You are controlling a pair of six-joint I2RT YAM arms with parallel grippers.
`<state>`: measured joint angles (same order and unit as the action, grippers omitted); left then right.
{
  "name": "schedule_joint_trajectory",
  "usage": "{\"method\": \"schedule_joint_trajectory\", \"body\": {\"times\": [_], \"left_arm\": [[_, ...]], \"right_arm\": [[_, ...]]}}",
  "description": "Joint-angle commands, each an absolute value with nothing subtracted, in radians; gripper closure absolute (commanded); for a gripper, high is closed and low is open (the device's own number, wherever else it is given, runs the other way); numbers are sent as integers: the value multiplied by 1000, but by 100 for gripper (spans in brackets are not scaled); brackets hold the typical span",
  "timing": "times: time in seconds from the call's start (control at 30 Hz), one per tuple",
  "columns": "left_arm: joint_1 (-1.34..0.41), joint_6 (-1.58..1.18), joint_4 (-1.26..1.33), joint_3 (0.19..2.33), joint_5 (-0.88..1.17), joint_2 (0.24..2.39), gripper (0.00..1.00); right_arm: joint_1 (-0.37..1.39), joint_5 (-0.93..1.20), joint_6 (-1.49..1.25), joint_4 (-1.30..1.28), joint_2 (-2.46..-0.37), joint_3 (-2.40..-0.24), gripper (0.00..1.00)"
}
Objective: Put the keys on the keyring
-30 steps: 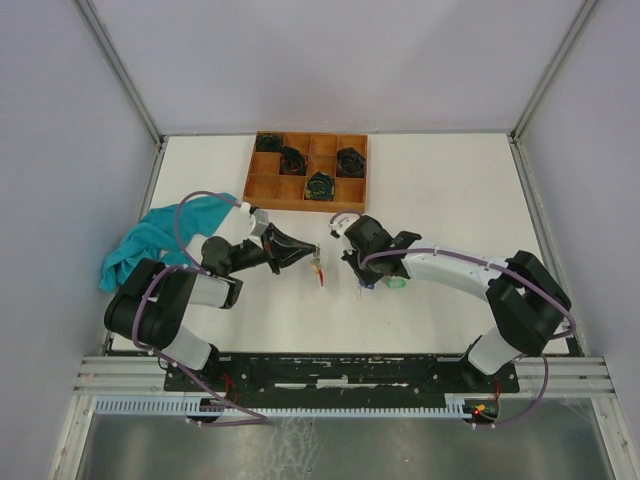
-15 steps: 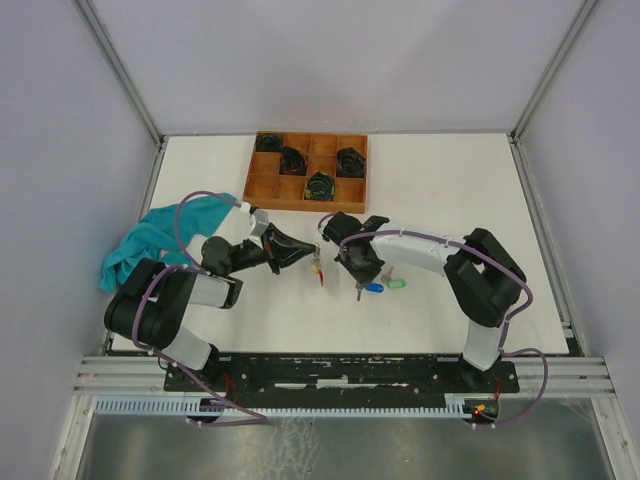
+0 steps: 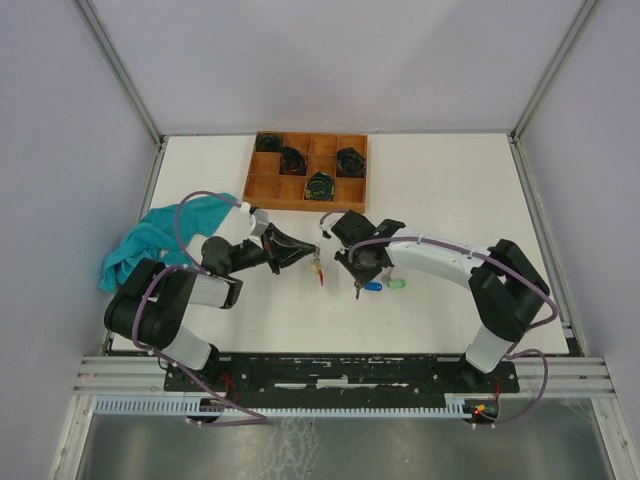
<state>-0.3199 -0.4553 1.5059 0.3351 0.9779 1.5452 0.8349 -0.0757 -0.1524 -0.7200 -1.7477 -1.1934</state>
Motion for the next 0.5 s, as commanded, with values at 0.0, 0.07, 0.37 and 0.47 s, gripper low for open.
{"method": "schedule_joint_trajectory", "body": {"times": [0.0, 0.07, 0.37, 0.47], "left_arm": [[-315, -487, 1616, 354, 989, 1540, 97], [-314, -488, 1616, 354, 989, 1540, 97], [-314, -488, 1618, 354, 990, 1540, 97], [-315, -488, 1618, 355, 991, 1544, 97]], "right_arm": [[826, -5, -154, -557, -1613, -1083, 73], [825, 8, -140, -487, -1572, -1019, 73], [827, -52, -79, -223, -1524, -836, 73], [828, -66, -68, -192, -1530, -818, 73]]}}
